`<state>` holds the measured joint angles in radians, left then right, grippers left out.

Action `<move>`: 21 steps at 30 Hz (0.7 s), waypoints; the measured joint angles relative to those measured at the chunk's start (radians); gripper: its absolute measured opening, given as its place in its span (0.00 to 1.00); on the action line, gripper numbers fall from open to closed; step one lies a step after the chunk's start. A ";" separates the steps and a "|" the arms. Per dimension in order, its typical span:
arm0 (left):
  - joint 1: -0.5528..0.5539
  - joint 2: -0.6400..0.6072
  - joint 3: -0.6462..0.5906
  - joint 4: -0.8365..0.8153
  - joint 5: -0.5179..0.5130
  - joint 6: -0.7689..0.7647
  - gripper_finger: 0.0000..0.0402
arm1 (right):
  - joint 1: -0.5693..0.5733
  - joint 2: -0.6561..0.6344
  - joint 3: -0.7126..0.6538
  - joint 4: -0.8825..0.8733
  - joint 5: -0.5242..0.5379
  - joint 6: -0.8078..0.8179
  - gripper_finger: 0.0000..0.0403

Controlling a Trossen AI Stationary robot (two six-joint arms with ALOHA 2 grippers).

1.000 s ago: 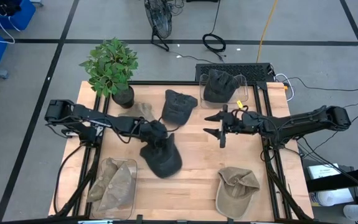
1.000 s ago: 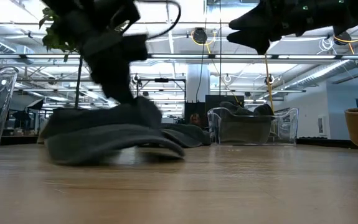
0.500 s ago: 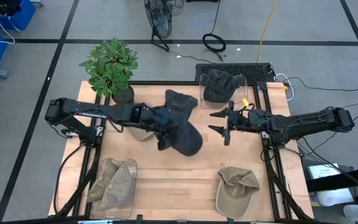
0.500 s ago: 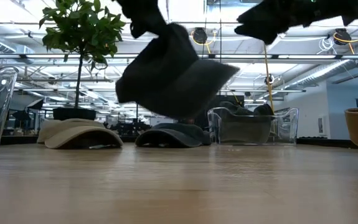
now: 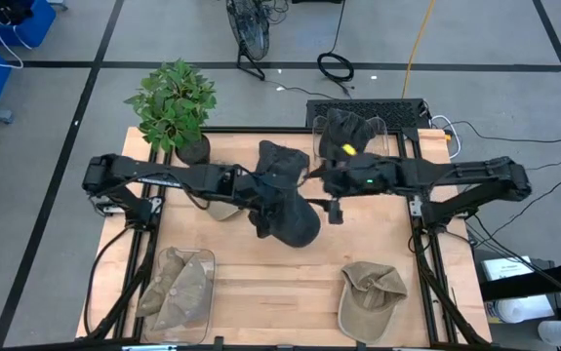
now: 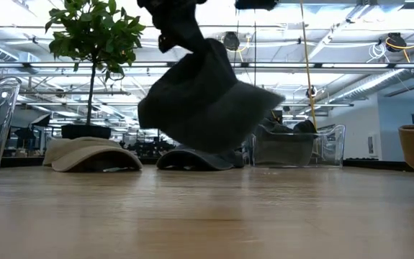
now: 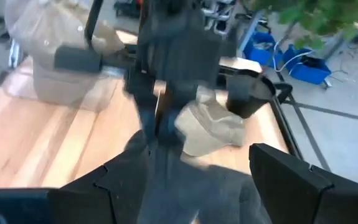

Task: Pick & Place hat
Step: Put the black cap into the top transparent bin

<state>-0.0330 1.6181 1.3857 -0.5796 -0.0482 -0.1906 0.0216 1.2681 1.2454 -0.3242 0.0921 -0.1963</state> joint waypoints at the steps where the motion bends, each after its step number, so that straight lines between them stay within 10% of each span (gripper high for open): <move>1: 0.000 0.009 0.000 0.009 0.004 -0.004 0.01 | 0.000 0.031 0.037 -0.033 -0.016 -0.024 0.64; 21: -0.036 0.018 0.125 -0.005 0.003 0.013 0.01 | 0.000 0.308 0.118 -0.121 -0.175 -0.048 0.66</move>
<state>-0.0688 1.6356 1.5102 -0.5844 -0.0454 -0.1771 0.0212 1.5764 1.3632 -0.4451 -0.0826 -0.2447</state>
